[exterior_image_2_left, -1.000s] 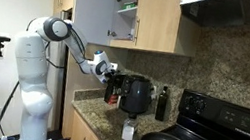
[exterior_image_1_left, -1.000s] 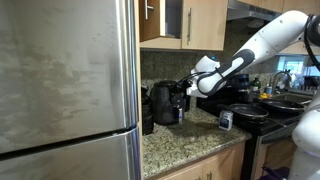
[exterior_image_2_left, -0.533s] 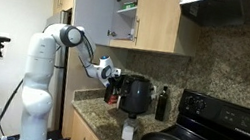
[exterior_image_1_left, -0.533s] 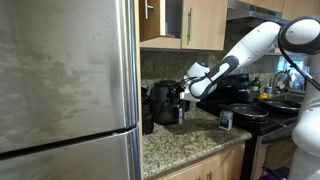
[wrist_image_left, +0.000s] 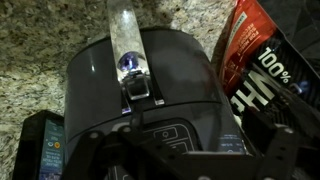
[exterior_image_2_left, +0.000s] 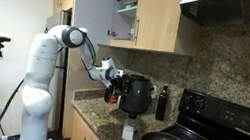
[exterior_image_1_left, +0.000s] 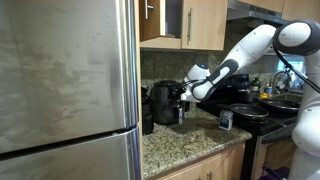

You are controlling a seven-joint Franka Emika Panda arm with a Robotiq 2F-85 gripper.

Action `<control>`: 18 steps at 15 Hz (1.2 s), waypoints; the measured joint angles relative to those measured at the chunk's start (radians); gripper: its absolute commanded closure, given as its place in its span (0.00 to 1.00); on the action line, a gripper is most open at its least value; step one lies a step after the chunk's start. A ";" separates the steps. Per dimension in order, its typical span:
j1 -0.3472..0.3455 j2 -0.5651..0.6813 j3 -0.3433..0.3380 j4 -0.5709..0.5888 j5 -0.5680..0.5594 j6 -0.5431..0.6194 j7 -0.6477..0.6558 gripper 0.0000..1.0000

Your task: Turn on the airfryer

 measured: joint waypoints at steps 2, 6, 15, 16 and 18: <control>0.001 0.022 -0.005 0.014 -0.014 0.016 0.012 0.00; 0.011 0.050 0.000 0.027 -0.014 0.075 0.012 0.00; 0.017 0.063 -0.015 0.062 -0.014 0.102 0.025 0.00; 0.018 0.064 -0.016 0.063 -0.014 0.102 0.030 0.00; 0.018 0.065 -0.015 0.065 -0.013 0.101 0.040 0.00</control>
